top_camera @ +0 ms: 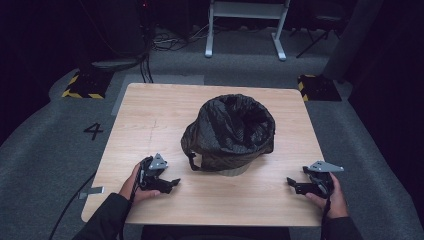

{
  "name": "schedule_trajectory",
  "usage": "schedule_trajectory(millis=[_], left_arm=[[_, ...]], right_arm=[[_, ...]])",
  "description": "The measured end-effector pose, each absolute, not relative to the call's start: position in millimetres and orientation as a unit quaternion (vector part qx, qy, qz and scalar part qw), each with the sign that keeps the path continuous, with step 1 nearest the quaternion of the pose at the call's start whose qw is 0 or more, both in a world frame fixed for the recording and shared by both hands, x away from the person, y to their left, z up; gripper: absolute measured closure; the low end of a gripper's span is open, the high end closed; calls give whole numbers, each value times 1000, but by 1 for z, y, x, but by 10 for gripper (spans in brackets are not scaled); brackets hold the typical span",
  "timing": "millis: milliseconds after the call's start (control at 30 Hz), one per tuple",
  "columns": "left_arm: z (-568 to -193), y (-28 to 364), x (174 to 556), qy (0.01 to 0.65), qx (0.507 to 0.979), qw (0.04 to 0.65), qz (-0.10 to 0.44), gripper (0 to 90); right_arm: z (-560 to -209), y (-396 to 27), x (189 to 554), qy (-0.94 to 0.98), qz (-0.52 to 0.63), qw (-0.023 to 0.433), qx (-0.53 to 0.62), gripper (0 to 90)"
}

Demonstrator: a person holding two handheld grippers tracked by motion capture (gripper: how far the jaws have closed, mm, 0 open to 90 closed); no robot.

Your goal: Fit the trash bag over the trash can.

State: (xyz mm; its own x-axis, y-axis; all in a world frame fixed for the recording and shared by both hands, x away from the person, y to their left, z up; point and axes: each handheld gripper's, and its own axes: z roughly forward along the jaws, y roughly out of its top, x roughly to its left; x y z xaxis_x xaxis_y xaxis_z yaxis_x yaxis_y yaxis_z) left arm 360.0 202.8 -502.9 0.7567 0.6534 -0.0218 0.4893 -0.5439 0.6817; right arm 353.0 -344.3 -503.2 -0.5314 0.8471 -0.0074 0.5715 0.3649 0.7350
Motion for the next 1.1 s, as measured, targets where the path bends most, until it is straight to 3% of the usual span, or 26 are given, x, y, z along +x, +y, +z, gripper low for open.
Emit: schedule_trajectory(millis=[1100], left_arm=[[-503,200,365,322,873,347,113,150]], right_arm=[[-504,-345,354,797,346,201,452,126]])
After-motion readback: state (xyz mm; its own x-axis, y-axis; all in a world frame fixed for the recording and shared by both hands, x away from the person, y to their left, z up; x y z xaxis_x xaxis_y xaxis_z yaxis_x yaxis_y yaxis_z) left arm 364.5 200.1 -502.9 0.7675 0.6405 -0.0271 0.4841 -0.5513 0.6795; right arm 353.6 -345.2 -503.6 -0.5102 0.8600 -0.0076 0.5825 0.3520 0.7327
